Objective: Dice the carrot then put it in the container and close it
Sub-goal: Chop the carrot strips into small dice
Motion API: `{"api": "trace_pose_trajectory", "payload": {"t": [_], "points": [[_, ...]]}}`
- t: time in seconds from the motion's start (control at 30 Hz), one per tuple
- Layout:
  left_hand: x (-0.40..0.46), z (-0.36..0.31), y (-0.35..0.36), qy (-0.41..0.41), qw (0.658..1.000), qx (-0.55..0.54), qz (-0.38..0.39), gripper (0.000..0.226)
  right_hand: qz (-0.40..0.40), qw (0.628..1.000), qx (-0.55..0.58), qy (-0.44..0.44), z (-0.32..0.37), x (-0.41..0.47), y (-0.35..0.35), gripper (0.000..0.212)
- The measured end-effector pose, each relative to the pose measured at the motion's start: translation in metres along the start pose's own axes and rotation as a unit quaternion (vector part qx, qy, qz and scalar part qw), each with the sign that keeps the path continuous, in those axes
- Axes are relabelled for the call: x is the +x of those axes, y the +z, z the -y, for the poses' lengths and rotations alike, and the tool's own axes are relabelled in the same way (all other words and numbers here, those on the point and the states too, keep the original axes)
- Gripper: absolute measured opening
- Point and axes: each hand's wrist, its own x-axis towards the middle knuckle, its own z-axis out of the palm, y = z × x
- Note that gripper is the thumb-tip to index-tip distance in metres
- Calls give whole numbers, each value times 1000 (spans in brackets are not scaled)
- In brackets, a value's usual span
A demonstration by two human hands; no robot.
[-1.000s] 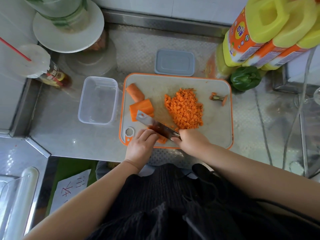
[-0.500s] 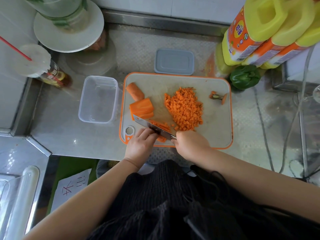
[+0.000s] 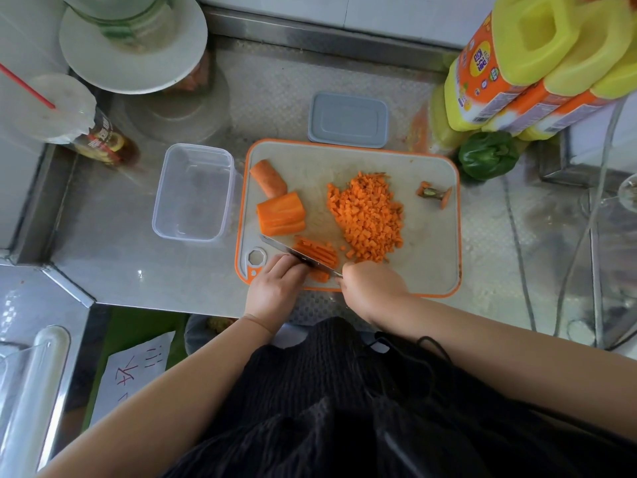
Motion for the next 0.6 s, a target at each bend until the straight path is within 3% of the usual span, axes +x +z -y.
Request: {"api": "trace_pose_trajectory", "payload": {"t": [0.37,0.6], "points": [[-2,5,1,8,1000,5,2,10,-6,1000,29,-9,-1,4,13,15],[1,6,2,18,1000,15,3,10,54,994,96,-4,-15,23,-8,32]]}}
